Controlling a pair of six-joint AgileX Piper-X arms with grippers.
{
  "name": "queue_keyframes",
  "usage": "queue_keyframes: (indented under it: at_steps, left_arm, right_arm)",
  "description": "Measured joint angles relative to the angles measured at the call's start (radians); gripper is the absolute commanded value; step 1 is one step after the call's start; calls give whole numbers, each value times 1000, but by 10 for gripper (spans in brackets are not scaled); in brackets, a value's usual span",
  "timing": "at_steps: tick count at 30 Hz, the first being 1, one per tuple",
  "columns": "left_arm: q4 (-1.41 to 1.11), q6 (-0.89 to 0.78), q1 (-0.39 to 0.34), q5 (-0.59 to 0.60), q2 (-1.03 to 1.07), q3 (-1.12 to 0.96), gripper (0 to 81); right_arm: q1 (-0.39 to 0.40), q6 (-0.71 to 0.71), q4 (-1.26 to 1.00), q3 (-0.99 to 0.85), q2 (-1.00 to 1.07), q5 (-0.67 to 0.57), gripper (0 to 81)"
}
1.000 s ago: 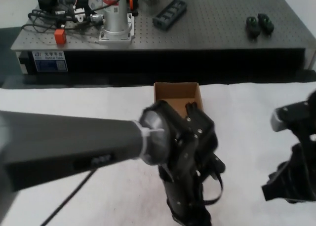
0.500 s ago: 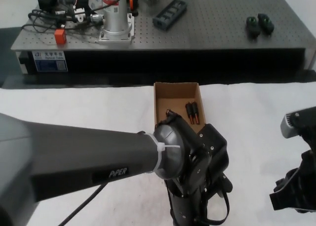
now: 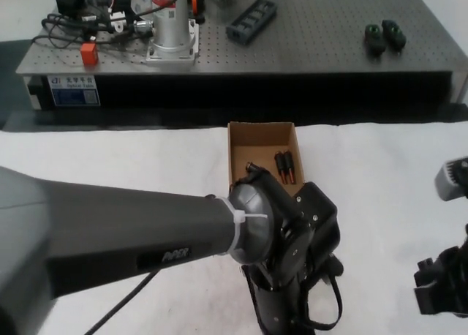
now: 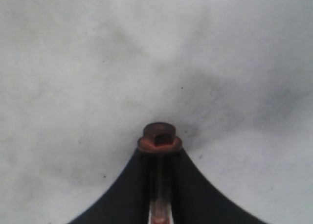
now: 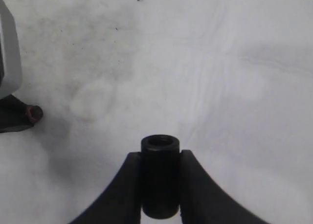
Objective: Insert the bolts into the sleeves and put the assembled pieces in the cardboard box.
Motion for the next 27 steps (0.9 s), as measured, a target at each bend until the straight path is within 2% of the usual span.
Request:
queue_keyframes:
  at_steps: [8,10,13,15,19,22,27]
  left_arm:
    - [-215,-146,82,-13,-304,74,6]
    - [-317,-168,114,7,-414,134,6]
    - [-483,-211,151,69,-565,254,6]
    - [-556,-271,159,181,-601,292,6]
    - [-810,-350,164,269,-676,435,6]
    - [-973,-468,165,354,-684,509,6]
    - [-1008,-499,167,361,-684,534,6]
  right_arm:
    - [0,88,11,43,-199,-213,34]
    - [0,145,-15,80,-255,-326,34]
    - [0,225,-118,143,-293,-496,34]
    - [22,290,-259,188,-292,-591,34]
    - [77,337,-413,205,-255,-643,34]
    - [149,364,-544,204,-183,-664,34]
    - [231,409,-745,204,-70,-666,34]
